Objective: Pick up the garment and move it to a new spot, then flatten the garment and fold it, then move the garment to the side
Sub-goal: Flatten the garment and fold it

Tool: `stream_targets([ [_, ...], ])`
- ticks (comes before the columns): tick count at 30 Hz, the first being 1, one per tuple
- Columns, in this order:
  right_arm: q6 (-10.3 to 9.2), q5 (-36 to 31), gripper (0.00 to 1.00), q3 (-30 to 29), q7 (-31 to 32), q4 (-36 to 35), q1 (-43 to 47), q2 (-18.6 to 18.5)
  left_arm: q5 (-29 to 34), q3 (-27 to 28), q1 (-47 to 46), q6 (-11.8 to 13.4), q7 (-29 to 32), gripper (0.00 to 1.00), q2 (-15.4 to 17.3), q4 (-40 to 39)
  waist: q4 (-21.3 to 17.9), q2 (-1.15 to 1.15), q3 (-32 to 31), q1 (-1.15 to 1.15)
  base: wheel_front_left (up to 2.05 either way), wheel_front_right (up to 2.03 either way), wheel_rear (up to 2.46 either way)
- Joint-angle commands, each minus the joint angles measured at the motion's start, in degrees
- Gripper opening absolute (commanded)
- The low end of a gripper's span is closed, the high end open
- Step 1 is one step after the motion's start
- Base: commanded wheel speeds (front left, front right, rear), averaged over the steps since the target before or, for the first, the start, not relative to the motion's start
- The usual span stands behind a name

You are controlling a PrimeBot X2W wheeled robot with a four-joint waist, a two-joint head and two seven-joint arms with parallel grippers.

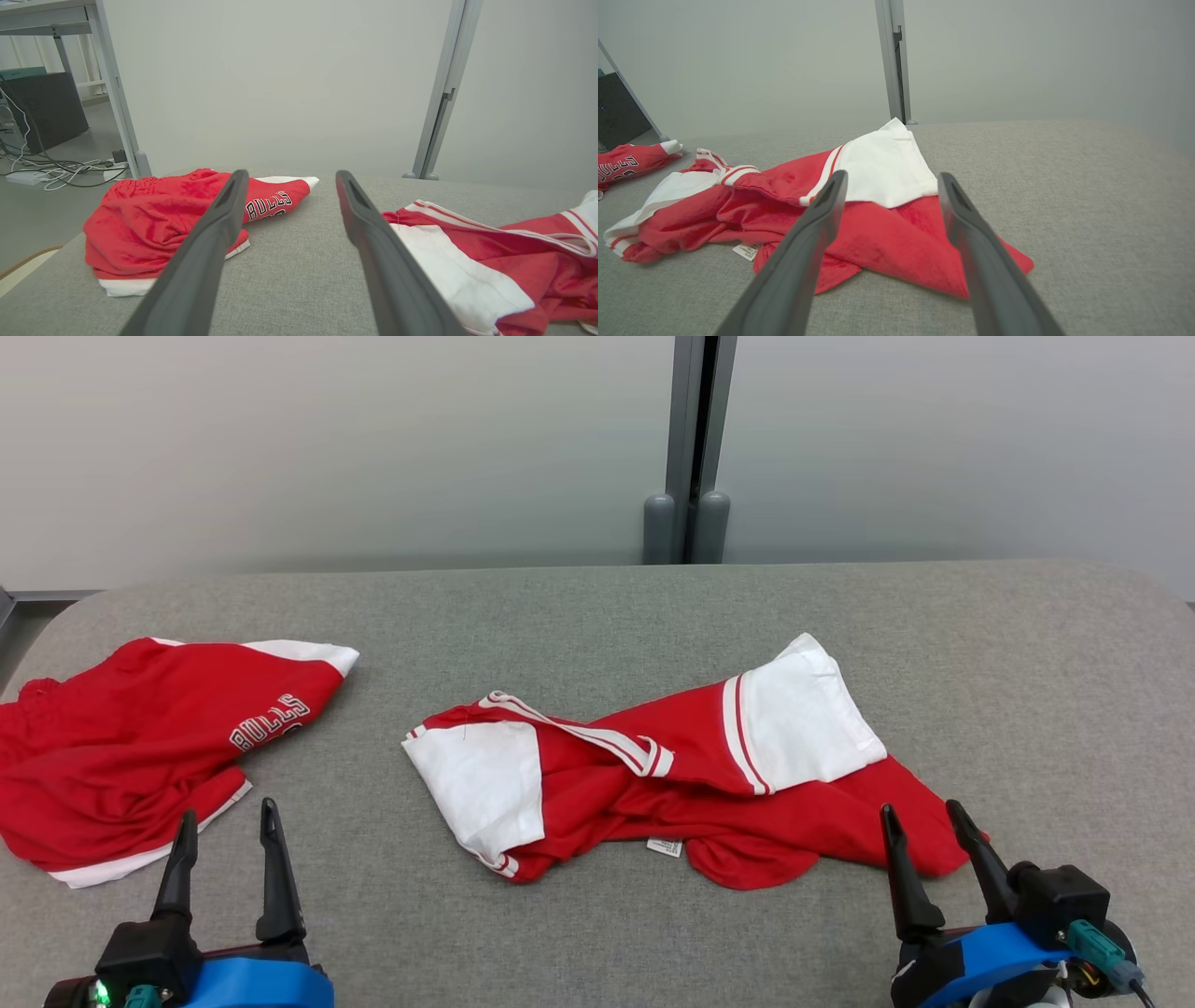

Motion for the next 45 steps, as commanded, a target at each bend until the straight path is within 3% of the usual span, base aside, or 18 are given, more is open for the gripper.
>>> stream_targets([
  [1, 0.02, 0.1, 1.0, 0.1, -0.2, 0.1, 0.7, -0.3, 0.3, 0.2, 0.1, -0.1, -0.1, 1.0, -0.2, 0.0, 0.0, -0.01, 0.1, 0.0, 0.0, 0.0, 0.0],
  [45, 0.01, 0.4, 1.0, 0.2, -0.2, 0.2, -0.3, -0.3, 2.6, 2.5, -2.1, -2.0, -0.2, 1.0, -1.1, 0.9, -1.2, -0.01, 1.3, 0.0, 0.0, 0.0, 0.0],
])
